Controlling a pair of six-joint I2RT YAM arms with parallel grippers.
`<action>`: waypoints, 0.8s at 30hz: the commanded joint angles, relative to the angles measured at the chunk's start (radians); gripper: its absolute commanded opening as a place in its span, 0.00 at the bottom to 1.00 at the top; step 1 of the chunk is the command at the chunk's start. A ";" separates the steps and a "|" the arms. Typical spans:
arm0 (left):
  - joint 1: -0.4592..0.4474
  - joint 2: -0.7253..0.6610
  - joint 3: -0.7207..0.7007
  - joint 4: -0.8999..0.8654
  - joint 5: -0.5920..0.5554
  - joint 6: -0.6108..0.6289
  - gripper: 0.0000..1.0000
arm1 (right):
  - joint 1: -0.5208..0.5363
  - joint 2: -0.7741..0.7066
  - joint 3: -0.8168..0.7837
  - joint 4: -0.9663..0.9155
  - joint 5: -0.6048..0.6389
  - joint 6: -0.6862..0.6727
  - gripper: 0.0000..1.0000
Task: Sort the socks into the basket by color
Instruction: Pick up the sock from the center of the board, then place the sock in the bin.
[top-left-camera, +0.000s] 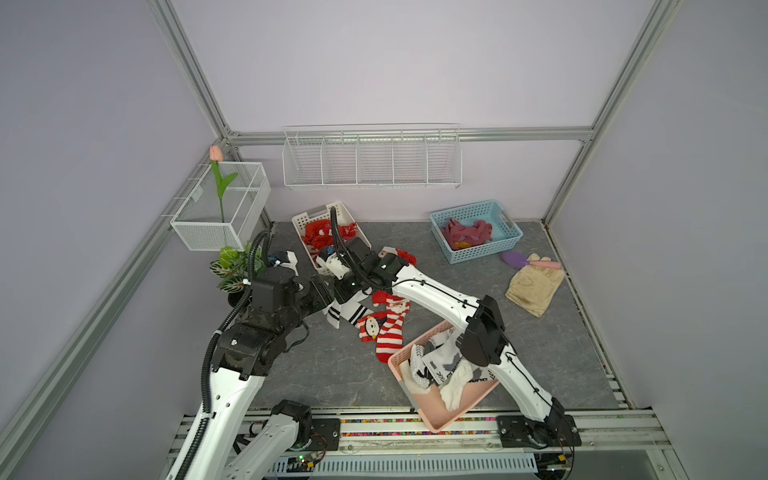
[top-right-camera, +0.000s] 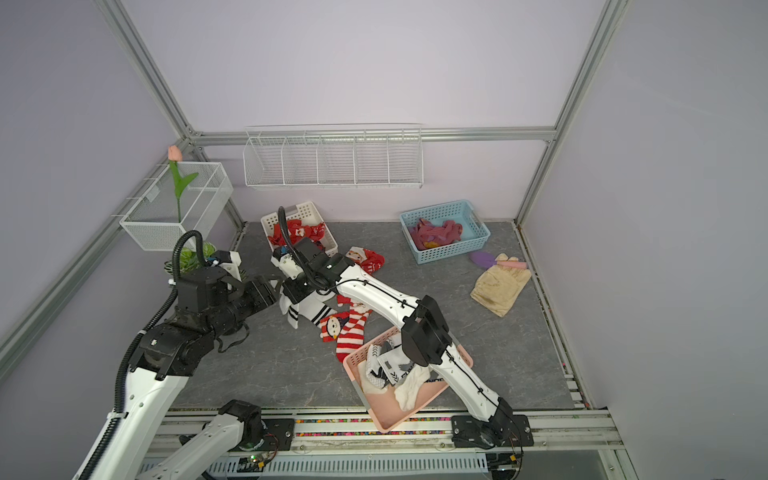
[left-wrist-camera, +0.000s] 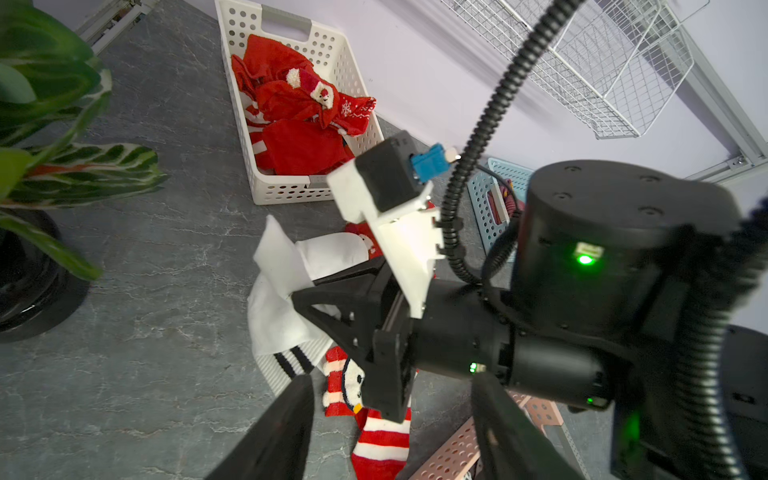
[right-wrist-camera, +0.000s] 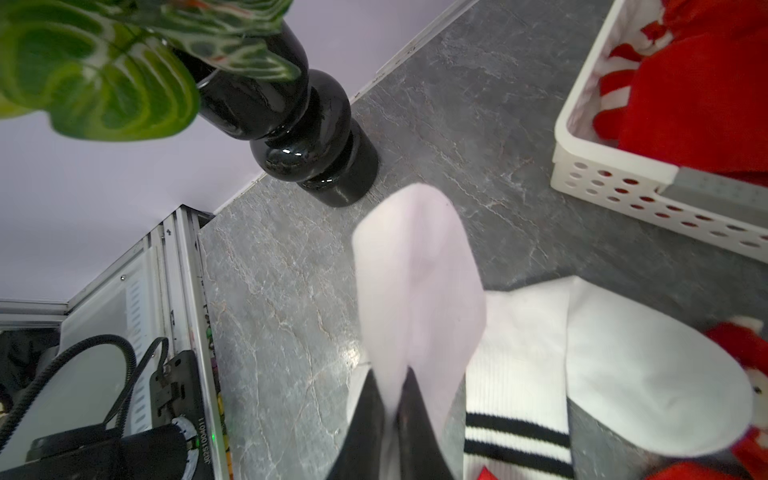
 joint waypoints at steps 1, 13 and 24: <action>0.007 -0.015 -0.003 -0.005 -0.001 -0.012 0.53 | -0.010 -0.109 -0.137 0.075 -0.032 0.037 0.07; 0.007 0.016 -0.045 -0.008 -0.022 -0.029 0.55 | -0.045 -0.574 -0.592 0.051 0.026 0.028 0.07; 0.006 0.157 -0.138 0.095 0.036 -0.036 0.56 | -0.096 -1.045 -1.100 -0.040 0.116 0.135 0.07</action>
